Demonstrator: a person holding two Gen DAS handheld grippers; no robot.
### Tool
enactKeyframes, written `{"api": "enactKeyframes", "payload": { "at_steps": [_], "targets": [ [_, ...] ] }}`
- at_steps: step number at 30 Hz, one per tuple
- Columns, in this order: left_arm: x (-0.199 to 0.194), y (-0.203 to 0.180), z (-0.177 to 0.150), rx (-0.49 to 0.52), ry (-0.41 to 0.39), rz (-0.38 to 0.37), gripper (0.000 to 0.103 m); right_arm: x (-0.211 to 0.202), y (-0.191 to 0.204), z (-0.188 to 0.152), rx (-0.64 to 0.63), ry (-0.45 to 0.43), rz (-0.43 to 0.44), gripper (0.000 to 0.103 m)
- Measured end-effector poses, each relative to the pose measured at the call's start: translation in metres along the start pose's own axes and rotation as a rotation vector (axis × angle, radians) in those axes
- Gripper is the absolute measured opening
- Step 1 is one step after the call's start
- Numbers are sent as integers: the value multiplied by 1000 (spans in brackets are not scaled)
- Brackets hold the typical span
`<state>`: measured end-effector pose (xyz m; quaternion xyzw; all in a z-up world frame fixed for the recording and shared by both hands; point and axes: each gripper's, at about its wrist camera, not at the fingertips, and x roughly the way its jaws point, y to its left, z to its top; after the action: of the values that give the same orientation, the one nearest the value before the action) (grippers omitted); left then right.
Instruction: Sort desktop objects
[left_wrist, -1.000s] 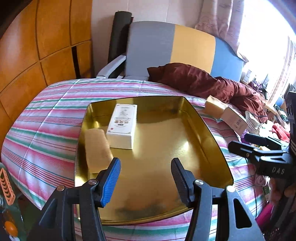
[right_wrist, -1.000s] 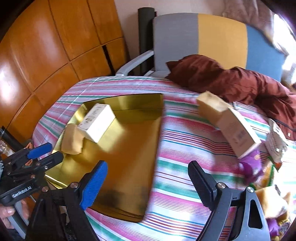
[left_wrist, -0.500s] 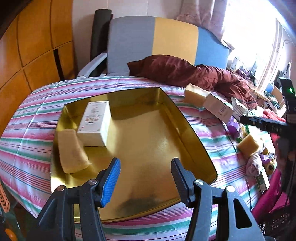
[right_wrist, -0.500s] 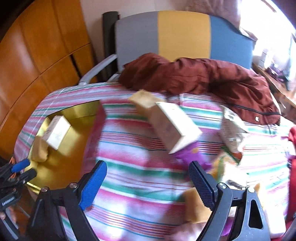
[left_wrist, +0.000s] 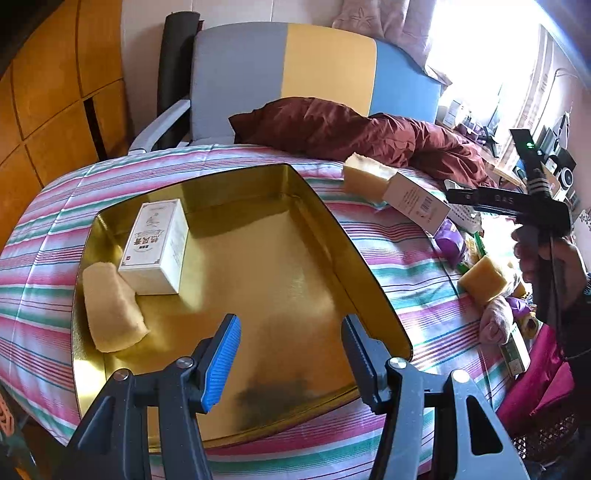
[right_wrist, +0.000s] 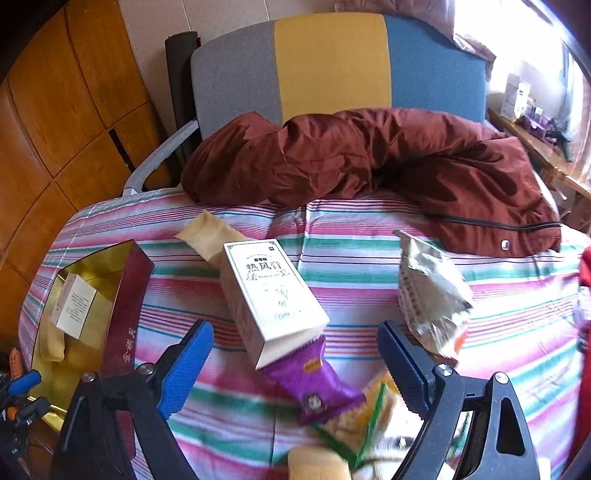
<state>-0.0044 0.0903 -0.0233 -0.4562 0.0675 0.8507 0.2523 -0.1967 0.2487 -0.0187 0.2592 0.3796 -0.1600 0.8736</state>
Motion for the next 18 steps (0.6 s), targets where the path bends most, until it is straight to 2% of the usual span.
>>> {"api": "enactKeyframes", "payload": {
  "at_steps": [9,14,18],
  "targets": [
    [10,-12,16,1,33,-75,57,35,0,10,-68,53,75,99],
    [18,-19,32,-33,48,-148,59,46,-4,16,-82,71,107,101],
    [24,-26,43,-33,54,-178,60,51,-2,19,-94,90,139,101]
  ]
}}
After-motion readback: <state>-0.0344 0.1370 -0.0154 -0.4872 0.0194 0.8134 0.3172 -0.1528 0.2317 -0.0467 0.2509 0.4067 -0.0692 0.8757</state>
